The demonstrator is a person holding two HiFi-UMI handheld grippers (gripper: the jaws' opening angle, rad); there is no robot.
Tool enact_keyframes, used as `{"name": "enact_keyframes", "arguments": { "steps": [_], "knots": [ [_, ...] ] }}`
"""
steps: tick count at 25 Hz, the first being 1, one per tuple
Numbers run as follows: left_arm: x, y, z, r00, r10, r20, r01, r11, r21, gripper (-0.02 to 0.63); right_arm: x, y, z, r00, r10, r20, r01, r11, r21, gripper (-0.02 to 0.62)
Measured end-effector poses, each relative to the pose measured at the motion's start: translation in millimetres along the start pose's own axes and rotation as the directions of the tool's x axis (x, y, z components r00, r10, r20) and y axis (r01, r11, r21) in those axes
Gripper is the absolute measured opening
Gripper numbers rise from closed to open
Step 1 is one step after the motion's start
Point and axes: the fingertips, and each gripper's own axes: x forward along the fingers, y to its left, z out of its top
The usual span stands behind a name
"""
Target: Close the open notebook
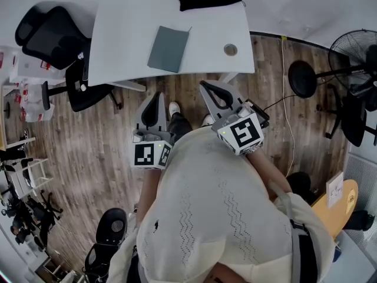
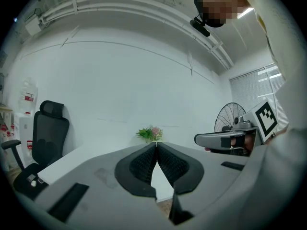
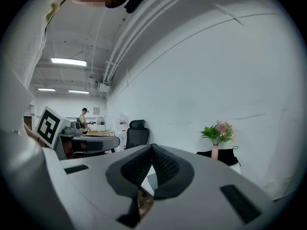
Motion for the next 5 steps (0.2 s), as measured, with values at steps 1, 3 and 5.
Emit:
{"name": "enact_keyframes", "arguments": {
  "steps": [1, 3, 5],
  "knots": [
    [0.2, -0.1, -0.6, 1.0, 0.0, 0.0, 0.0, 1.0, 0.0, 0.015, 0.1, -0.2, -0.6, 1.0, 0.0, 0.001, 0.0, 1.0, 0.002, 0.0],
    [0.6, -0.5, -1.7, 1.0, -0.001, 0.0, 0.001, 1.0, 0.001, 0.015, 0.5, -0.1, -2.1, 1.0, 0.002, -0.002, -0.002, 1.0, -0.001, 0.0],
    [1.2, -1.0, -2.8, 1.0, -0.004, 0.0, 0.004, 1.0, 0.003, 0.015, 0.7, -0.1, -4.0, 1.0, 0.002, -0.007, -0.002, 1.0, -0.002, 0.0]
  ]
}}
